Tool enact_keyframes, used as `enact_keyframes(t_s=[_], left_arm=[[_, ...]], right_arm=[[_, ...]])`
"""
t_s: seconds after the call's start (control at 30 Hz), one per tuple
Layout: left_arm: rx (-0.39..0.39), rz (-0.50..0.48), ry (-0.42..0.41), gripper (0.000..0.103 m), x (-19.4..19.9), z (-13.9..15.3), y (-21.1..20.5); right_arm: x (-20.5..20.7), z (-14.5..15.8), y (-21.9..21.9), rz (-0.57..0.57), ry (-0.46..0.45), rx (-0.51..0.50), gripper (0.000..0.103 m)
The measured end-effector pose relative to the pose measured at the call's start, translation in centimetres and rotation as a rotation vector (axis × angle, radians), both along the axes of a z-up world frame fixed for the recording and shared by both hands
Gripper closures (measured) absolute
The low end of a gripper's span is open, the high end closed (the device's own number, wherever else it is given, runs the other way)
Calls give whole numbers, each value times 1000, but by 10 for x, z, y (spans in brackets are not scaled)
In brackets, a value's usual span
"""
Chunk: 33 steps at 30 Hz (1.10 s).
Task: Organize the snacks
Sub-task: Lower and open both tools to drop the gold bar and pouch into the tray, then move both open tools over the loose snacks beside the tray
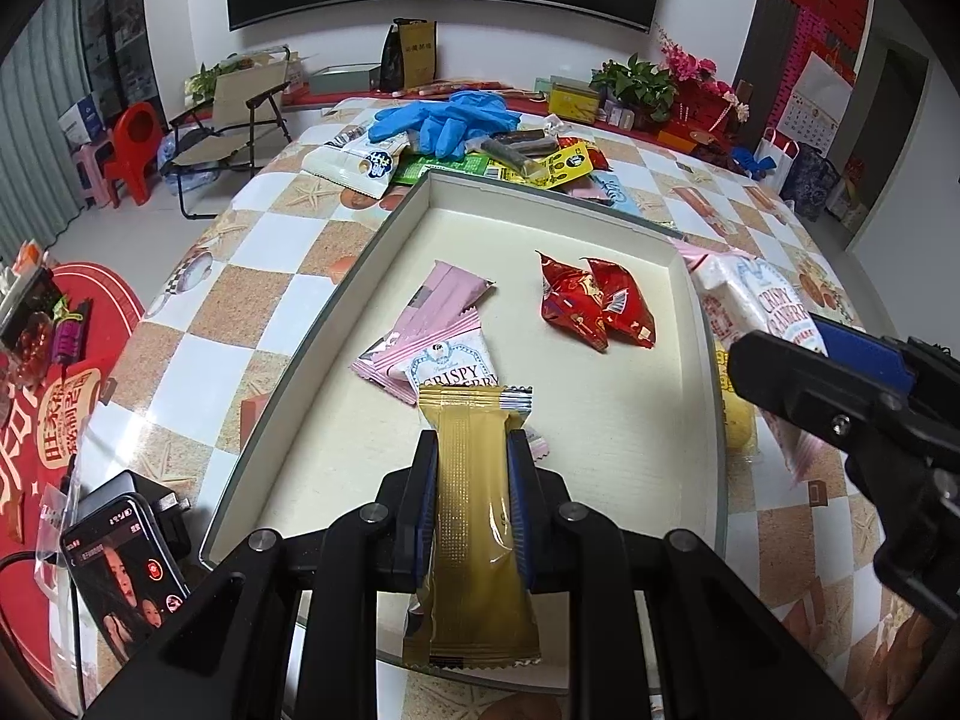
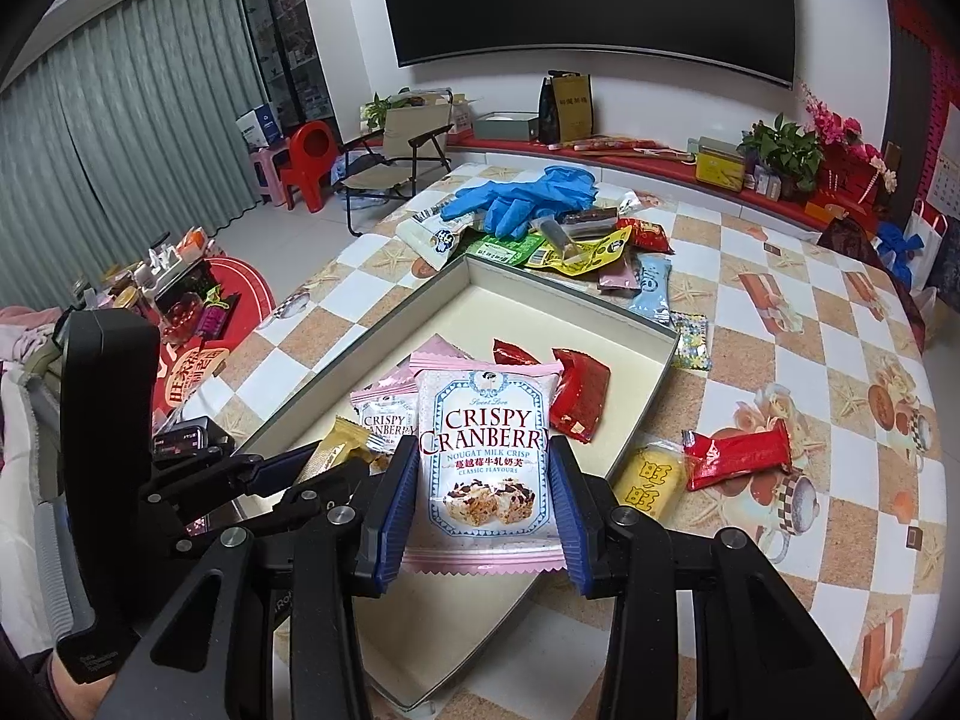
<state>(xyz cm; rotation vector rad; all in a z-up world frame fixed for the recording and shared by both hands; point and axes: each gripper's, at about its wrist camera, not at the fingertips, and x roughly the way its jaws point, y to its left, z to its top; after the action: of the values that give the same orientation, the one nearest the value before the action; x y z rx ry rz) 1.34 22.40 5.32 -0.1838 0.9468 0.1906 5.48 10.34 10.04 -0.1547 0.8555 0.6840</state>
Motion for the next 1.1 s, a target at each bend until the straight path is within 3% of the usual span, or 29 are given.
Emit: enact_keyframes(t_s=[0.63, 0.73, 0.8, 0.97, 1.1], left_arm=[[-3, 32, 49, 79, 9, -14, 10], [-6, 47, 48, 62, 8, -14, 12], [-15, 49, 28, 45, 5, -10, 14], [-35, 35, -19, 36, -2, 2, 9], [-43, -17, -45, 29, -7, 10, -10]], right_arm=[[20, -25, 20, 6, 73, -27, 60], [26, -25, 23, 18, 120, 11, 53], [26, -18, 20, -6, 88, 25, 15], [26, -2, -5, -73, 25, 25, 14], [26, -5, -50, -165, 47, 44, 14]])
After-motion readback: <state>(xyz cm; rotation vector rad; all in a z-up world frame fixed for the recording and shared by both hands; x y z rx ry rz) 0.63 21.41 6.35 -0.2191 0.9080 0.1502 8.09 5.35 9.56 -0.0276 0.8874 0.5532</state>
